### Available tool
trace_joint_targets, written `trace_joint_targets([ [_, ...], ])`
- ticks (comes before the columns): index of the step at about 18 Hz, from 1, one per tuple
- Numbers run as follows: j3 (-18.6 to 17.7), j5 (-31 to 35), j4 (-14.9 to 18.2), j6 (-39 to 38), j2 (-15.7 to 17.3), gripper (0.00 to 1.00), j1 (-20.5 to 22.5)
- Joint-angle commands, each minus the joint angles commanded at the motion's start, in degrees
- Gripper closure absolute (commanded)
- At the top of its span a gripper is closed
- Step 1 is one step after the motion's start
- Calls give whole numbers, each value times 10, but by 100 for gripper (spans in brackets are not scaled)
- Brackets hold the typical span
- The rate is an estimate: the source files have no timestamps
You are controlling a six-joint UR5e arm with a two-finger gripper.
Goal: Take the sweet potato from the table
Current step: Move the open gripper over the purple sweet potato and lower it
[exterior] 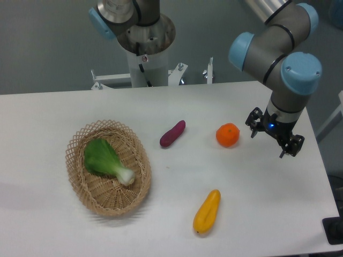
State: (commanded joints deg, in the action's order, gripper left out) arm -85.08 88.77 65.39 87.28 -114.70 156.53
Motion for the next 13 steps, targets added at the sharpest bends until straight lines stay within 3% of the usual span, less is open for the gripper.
trace_joint_targets([
  [13,-14,0,2,-44,8,0,-12],
])
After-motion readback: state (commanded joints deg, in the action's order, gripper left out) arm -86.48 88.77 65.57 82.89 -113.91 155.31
